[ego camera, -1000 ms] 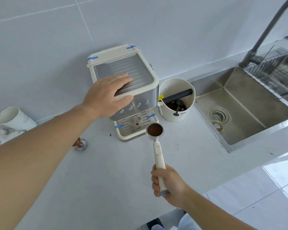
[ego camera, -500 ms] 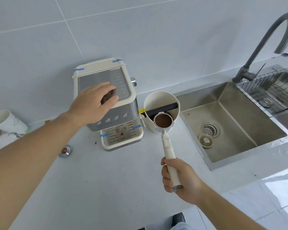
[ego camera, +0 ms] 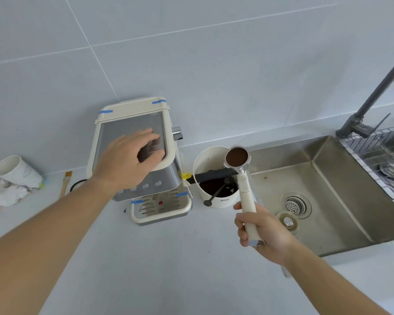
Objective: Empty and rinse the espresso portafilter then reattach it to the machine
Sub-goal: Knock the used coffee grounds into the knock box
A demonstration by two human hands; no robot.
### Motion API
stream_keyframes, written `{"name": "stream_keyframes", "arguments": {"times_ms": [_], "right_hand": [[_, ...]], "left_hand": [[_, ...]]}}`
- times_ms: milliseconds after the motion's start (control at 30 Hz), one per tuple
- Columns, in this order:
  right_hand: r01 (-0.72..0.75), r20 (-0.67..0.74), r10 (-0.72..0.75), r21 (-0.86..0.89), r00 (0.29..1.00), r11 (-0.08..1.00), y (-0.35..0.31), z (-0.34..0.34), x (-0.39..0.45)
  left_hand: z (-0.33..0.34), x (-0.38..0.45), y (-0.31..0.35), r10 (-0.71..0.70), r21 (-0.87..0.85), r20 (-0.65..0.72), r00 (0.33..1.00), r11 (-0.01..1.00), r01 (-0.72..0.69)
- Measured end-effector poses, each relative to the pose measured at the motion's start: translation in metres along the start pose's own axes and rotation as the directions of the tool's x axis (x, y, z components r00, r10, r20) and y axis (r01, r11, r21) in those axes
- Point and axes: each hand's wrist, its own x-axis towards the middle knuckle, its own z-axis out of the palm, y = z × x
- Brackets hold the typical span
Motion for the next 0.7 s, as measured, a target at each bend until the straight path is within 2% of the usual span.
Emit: {"name": "stream_keyframes", "arguments": {"times_ms": [167, 400, 700], "right_hand": [[0.001, -0.027, -0.004, -0.118, 1.0, 0.993, -0.012, -0.009, 0.022], [-0.014, -0.133, -0.019, -0.236, 0.991, 0.972, -0.02, -0.017, 0.042], [0.083, -0.181, -0.19, -0.474, 0.965, 0.877, -0.02, -0.019, 0.059]], "left_hand": [[0.0, 0.002, -0.001, -0.035, -0.01, -0.004, 0.999, 0.999, 0.035], [0.0, 0.002, 0.003, -0.054, -0.021, -0.011, 0.998, 0.998, 0.054], [0.0, 0.002, 0.002, -0.052, -0.019, -0.004, 0.999, 0.999, 0.051]]}}
